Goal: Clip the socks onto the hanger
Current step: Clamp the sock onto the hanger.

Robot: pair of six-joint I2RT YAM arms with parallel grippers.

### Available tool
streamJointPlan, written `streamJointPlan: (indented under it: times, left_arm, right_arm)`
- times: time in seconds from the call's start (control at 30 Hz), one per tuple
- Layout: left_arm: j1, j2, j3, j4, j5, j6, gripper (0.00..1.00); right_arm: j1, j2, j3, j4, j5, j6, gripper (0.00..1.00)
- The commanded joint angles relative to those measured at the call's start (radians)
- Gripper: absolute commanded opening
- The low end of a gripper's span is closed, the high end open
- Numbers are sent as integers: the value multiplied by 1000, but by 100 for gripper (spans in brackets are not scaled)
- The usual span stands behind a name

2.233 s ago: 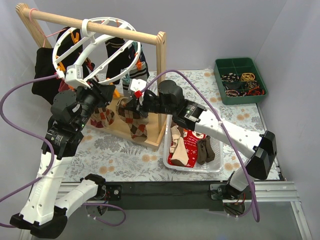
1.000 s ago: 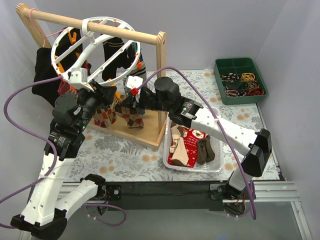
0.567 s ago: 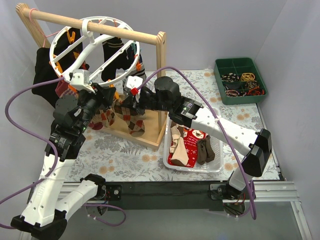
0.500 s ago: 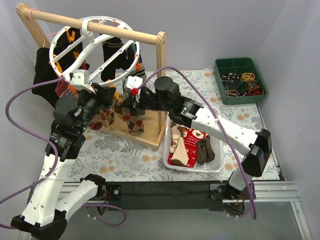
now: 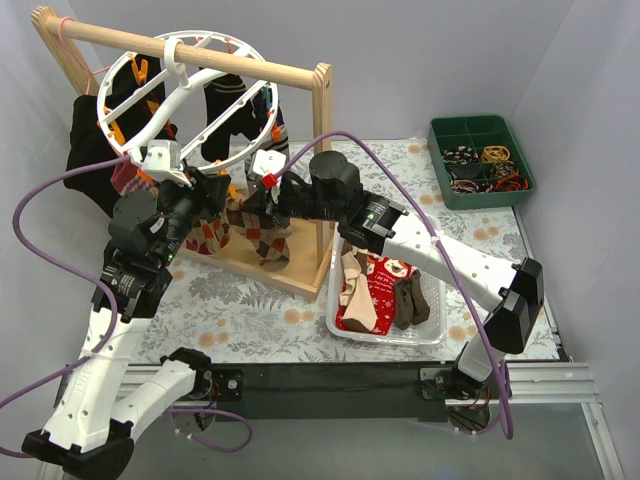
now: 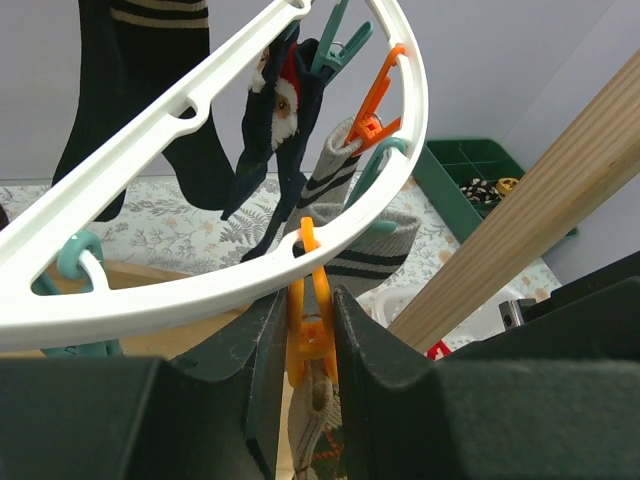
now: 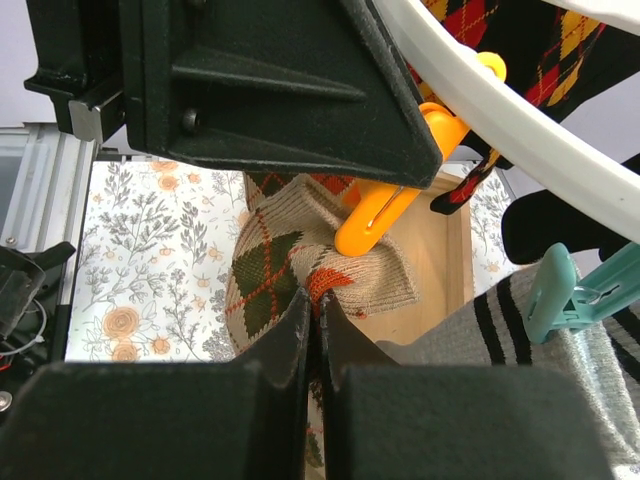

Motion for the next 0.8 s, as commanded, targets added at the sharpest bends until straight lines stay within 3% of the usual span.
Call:
streamJointPlan:
  times: [0.0, 0.2, 0.33, 0.5, 0.77]
  left_arm:
    - [-1, -3, -10, -44, 32, 10, 0]
    - [-1, -3, -5, -49, 28, 4, 0]
    - [-1, 2, -1, -49, 27, -2, 6]
    - [-3, -3, 8, -50, 28, -2, 23]
    - [-1, -1, 16, -53, 29, -11, 34]
  right_arm:
    - [4, -26, 54, 42, 9, -4, 1]
    - [2, -39, 40, 56, 10, 2, 1]
    - [4, -40, 41, 59, 12, 1, 1]
    - [4, -37, 40, 70, 12, 2, 1]
    - [4, -39, 40, 79, 12, 5, 1]
